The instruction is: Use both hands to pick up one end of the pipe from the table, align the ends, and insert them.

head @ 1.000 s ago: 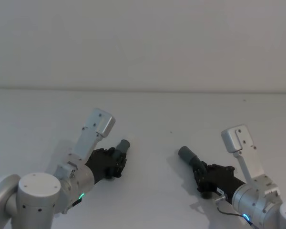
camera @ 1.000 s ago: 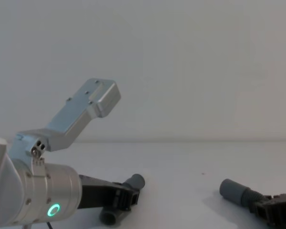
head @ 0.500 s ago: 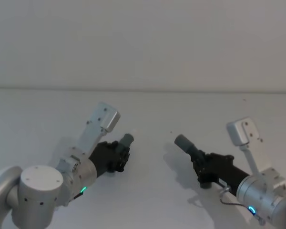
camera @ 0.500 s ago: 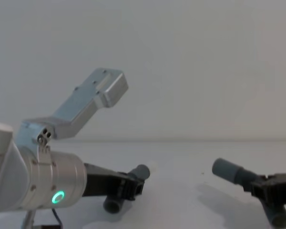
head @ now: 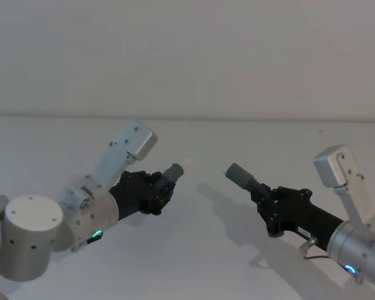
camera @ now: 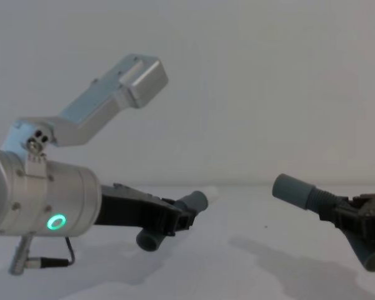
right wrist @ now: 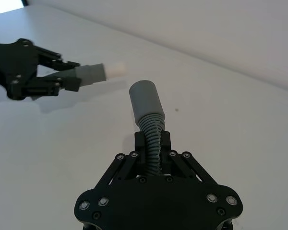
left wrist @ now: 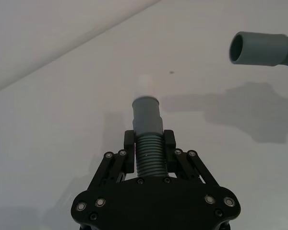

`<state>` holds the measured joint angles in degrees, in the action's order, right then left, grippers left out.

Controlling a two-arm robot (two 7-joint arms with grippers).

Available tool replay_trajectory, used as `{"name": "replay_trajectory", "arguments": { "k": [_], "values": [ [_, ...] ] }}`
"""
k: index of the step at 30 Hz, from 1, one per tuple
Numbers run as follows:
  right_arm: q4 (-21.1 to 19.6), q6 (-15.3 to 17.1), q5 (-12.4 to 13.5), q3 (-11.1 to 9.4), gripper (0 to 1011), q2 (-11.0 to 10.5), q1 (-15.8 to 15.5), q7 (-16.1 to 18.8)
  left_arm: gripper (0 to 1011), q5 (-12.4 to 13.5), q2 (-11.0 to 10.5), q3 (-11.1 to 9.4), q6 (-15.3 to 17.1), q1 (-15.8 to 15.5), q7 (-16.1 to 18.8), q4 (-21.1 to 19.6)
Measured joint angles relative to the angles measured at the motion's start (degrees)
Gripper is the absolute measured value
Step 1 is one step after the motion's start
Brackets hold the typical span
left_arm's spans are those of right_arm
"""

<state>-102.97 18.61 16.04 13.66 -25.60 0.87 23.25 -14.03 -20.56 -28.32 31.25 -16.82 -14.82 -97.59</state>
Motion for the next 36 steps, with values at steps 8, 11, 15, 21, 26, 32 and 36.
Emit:
{"name": "replay_trajectory", "arguments": {
  "k": [8,11,15,21,26,32,36],
  "values": [
    [1.25,-5.32,1.17,-0.15,149,-3.51,0.12,5.60,335,-3.14,-2.65,0.72,-1.89,-1.04,-7.06,0.46],
    [2.03,-7.85,1.63,-0.16,149,-4.78,0.19,8.10,334,-4.50,-3.80,0.95,-2.56,-1.49,-9.84,0.80],
    [3.18,-11.12,2.22,-0.16,149,-6.42,0.36,11.18,334,-6.16,-5.47,1.05,-3.22,-2.39,-14.05,1.32],
    [5.16,-16.50,3.58,-0.16,149,-8.43,0.77,15.93,334,-7.90,-7.79,0.88,-3.33,-4.03,-19.10,1.81],
    [6.77,-20.30,5.14,-0.20,149,-9.63,1.29,19.61,334,-8.94,-9.34,0.69,-2.85,-5.22,-22.14,1.99],
    [8.80,-24.29,7.28,-0.10,149,-11.04,2.28,24.49,334,-10.25,-11.06,0.38,-2.09,-6.78,-25.61,2.35],
    [9.95,-26.47,8.55,0.14,148,-11.93,2.97,27.37,334,-11.13,-11.87,0.11,-1.70,-7.66,-27.84,2.61]
  ]
}}
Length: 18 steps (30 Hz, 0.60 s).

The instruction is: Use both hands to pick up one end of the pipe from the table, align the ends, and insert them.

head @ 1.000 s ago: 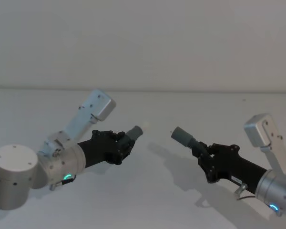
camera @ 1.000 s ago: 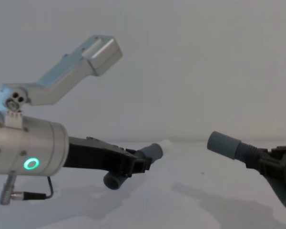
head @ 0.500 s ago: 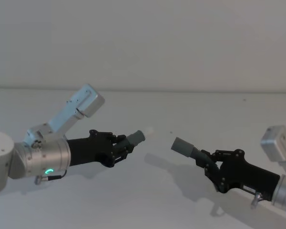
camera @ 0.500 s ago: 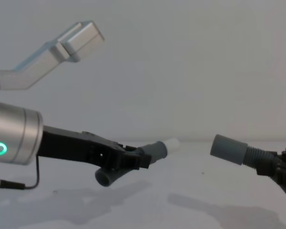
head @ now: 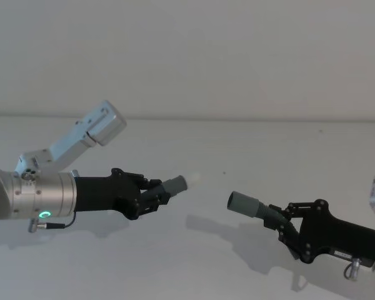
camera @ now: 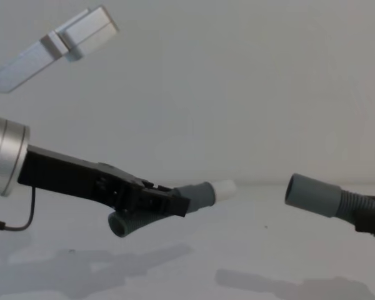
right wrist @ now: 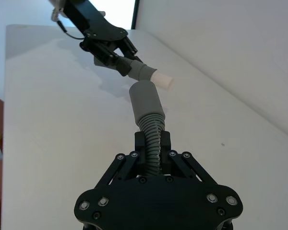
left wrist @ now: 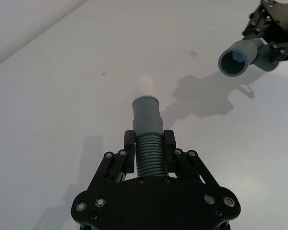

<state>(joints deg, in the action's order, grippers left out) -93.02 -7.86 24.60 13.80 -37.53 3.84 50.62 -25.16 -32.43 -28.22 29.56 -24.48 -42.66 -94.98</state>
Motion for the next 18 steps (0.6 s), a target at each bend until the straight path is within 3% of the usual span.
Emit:
{"name": "replay_trajectory", "arguments": {
  "k": [8,18],
  "values": [
    [1.30,-2.31,0.65,0.84,148,-1.09,1.08,2.72,335,-1.93,-1.41,-0.90,0.38,-2.10,-4.90,0.64],
    [1.92,-3.37,-0.77,1.97,148,-1.19,1.74,2.19,334,-3.78,-2.19,-2.37,0.38,-4.47,-10.16,1.21]
  ]
}}
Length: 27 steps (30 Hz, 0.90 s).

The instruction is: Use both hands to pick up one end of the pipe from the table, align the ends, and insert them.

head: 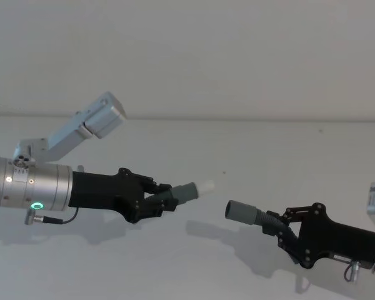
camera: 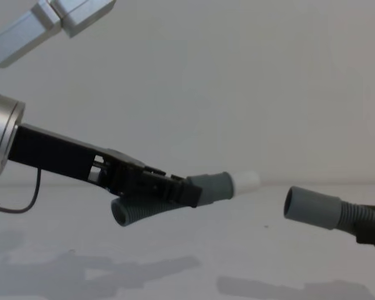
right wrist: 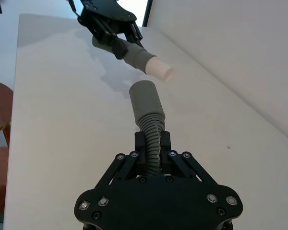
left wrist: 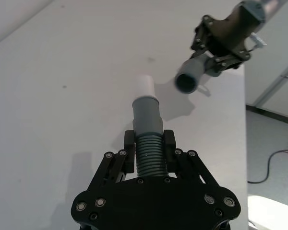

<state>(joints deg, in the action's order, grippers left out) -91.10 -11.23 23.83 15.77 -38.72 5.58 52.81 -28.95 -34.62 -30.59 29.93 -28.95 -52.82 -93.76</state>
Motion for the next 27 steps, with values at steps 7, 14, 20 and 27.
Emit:
{"name": "replay_trajectory", "arguments": {
  "k": [7,14,20,27],
  "values": [
    [0.41,-0.36,-0.93,0.77,148,0.09,0.40,-0.78,334,-0.69,-0.41,-1.00,0.10,-1.17,-2.40,0.18],
    [0.85,-0.69,-1.13,1.37,148,-0.06,0.81,-0.85,335,-1.05,-1.00,-2.12,0.64,-2.24,-4.22,0.33],
    [1.27,-0.97,-1.08,1.68,148,-0.35,1.17,-0.71,334,-1.18,-1.54,-2.93,1.19,-2.95,-5.16,0.41],
    [1.71,-1.24,-0.80,2.00,148,-0.63,1.61,-0.45,334,-1.21,-2.04,-3.80,1.81,-3.66,-5.70,0.62]
  ]
}}
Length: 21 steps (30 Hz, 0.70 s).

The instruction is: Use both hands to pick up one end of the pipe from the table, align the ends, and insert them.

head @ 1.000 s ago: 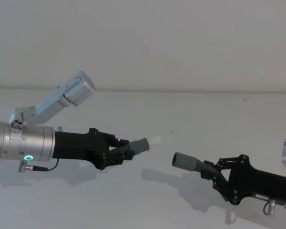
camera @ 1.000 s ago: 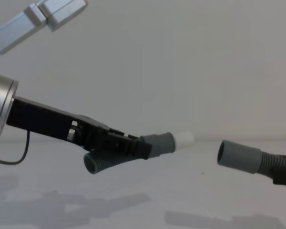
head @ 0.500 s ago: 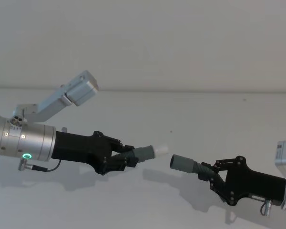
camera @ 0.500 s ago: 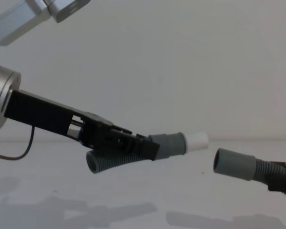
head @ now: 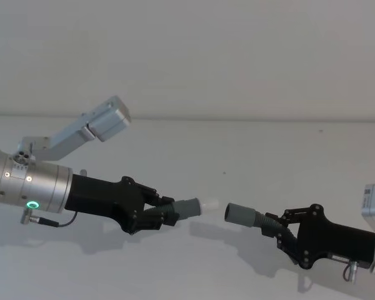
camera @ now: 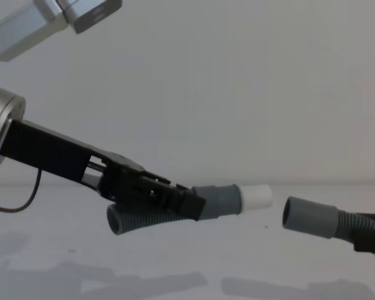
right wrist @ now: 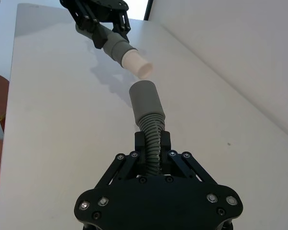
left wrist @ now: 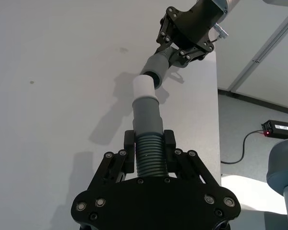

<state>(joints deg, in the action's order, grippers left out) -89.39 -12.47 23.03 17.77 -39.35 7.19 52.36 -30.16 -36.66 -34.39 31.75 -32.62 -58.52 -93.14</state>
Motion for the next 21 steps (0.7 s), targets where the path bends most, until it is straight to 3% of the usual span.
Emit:
{"name": "replay_trajectory", "arguments": {
  "k": [21],
  "values": [
    [1.29,-0.24,1.45,1.07,148,-0.37,1.31,0.79,334,-0.26,0.69,-2.31,-0.29,-2.42,-1.63,2.46]
  ]
}}
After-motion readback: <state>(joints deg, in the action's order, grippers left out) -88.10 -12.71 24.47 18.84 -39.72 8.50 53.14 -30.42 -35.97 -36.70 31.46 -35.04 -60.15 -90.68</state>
